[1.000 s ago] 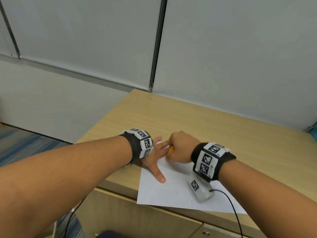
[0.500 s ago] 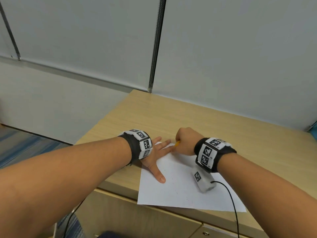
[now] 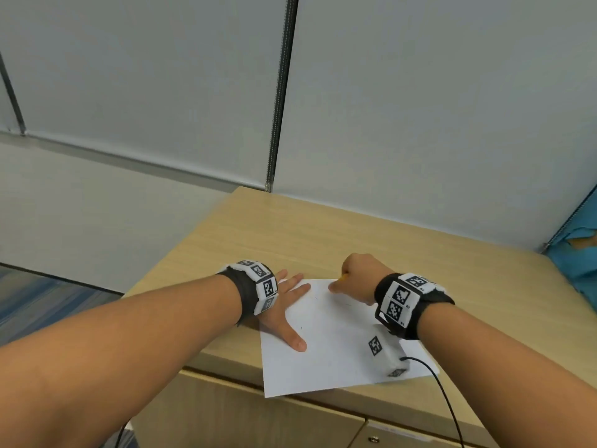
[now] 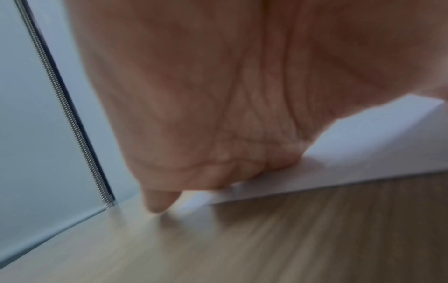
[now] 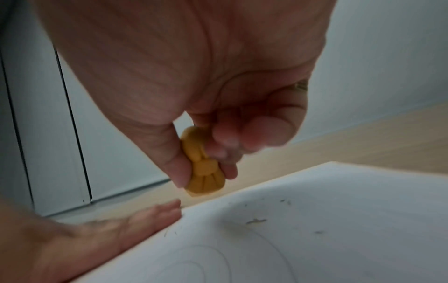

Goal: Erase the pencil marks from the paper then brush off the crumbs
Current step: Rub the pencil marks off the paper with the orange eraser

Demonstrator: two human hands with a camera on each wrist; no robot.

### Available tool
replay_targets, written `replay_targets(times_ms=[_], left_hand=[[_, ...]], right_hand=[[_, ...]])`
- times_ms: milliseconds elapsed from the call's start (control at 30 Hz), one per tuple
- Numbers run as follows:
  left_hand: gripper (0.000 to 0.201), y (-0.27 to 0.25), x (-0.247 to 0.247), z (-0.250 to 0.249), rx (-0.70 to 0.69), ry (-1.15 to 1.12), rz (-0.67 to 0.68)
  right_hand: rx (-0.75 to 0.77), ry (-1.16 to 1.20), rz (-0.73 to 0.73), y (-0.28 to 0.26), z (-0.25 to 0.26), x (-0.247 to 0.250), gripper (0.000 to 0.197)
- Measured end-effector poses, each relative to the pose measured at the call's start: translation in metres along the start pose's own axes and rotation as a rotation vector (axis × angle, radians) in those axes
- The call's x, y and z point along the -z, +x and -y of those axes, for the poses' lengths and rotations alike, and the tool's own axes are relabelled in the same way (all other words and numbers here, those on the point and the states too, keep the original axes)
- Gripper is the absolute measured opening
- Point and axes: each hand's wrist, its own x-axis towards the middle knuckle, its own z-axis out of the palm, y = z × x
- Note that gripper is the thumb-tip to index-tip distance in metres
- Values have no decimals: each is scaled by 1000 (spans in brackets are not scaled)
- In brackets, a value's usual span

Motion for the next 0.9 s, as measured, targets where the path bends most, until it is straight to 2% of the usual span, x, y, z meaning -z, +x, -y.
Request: replay_targets(times_ms=[167, 233, 333, 467, 533, 600, 700, 800, 900], left_hand=[[139, -18, -12, -28, 139, 27, -128], [137, -31, -9, -43, 159, 58, -159], [123, -51, -1, -53, 124, 129, -188], [98, -62, 17, -43, 48, 197, -114], [90, -59, 28, -31, 17, 167, -118], [105, -51, 35, -17, -22, 107, -119], [128, -33, 31, -6, -74, 24, -48], [134, -15, 19, -12, -112, 30, 8], [134, -6, 13, -19, -114, 71, -1]], right_hand=[[-25, -209, 45, -26, -24, -4, 25], [-14, -221, 42, -26, -24, -11, 22], [23, -225, 20, -22, -18, -14, 23], [123, -217, 28, -17, -8, -14, 30], [168, -198, 19, -18, -5, -13, 29], [208, -213, -11, -21, 1, -11, 29], [269, -200, -2, -29, 14, -10, 27], [347, -166, 93, -38, 25, -14, 24], [413, -105, 242, -44, 29, -16, 23]])
